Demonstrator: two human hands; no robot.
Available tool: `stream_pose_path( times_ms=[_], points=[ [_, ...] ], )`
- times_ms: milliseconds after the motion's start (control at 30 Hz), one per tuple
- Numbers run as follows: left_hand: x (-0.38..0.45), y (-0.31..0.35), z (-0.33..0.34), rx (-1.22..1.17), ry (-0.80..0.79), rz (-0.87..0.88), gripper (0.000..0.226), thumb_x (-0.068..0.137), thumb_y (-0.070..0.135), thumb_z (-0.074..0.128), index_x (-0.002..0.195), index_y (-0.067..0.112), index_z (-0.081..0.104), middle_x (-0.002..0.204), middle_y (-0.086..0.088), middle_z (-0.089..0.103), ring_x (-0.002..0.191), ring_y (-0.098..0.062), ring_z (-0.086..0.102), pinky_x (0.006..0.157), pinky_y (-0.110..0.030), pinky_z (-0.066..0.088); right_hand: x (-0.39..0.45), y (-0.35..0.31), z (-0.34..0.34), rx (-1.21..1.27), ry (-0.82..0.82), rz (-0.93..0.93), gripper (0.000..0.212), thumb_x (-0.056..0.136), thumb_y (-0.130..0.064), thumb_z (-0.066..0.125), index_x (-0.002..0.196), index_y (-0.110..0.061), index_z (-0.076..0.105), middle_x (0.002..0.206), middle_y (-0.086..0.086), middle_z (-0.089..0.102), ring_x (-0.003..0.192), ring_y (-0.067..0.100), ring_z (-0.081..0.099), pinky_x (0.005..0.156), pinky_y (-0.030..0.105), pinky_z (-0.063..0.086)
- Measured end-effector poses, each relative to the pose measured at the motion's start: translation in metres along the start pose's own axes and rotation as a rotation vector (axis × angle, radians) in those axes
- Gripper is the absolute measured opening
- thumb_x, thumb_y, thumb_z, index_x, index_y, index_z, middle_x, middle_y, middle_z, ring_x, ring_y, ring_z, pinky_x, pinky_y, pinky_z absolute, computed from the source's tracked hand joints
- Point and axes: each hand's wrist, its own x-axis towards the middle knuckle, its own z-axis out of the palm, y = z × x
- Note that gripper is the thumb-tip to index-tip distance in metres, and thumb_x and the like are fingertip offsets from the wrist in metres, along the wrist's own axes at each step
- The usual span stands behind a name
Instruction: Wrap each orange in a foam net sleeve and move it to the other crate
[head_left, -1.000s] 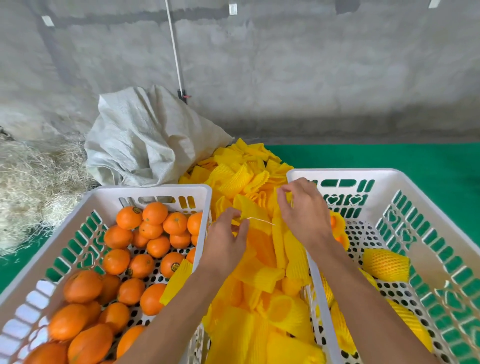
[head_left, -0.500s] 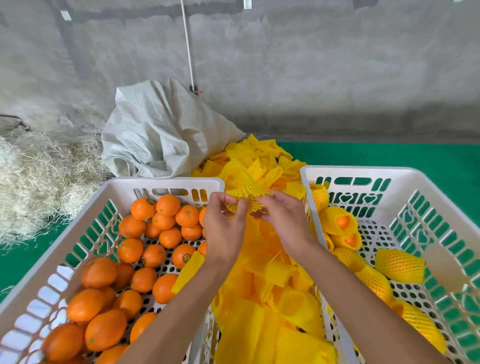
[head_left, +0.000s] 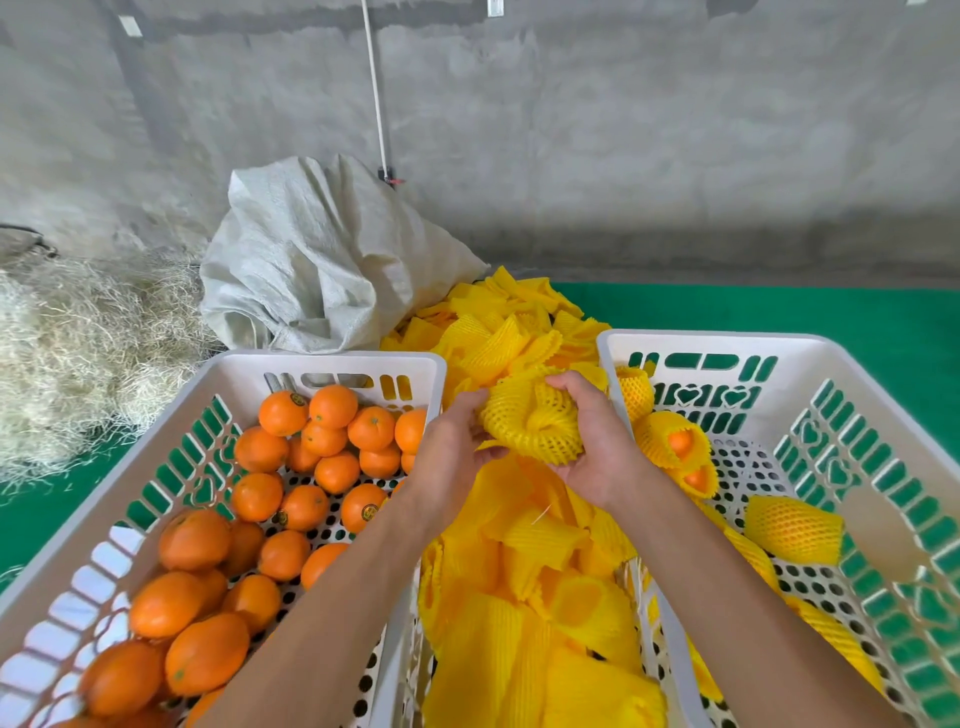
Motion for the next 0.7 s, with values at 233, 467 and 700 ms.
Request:
stream_pose_path(
  times_ms=[233,467,700],
  points=[
    [-0.003,0.003,-0.003,-0.054,-0.023,0.043,0.029,0.108,0.029,0.054,0.116,0.006,0.070,0.118,-0.013,0.076,0.113,-0.028,0.068,0.102,-0.047,0.054,0.004,0.004,0.003,0.022,-0.163,-0.049,0.042,0.091,-0.049,0.070,0.124,-0.023,0.070,0.116,0.005,0.077,0.102,0.023,0.075,0.079,0.036,0.062],
    [-0.002,0.011,-0.037,0.497,0.293,0.716,0.014,0.107,0.015,0.056,0.118,0.013,0.065,0.115,-0.001,0.068,0.101,-0.006,0.065,0.080,-0.018,0.052,0.012,0.016,0.002,-0.090,-0.147,-0.163,0.038,0.099,-0.052,0.057,0.129,-0.030,0.063,0.125,-0.003,0.073,0.117,0.018,0.069,0.110,0.044,0.048],
    [0.024,-0.020,-0.120,1.370,0.448,0.305,0.048,0.096,-0.002,0.050,0.140,0.017,0.053,0.152,-0.007,0.043,0.124,-0.039,0.047,0.095,-0.050,0.047,0.019,0.022,0.000,-0.188,-0.125,-0.178,0.034,0.095,-0.051,0.063,0.117,-0.026,0.066,0.114,-0.001,0.077,0.106,0.017,0.074,0.088,0.036,0.056]
  ],
)
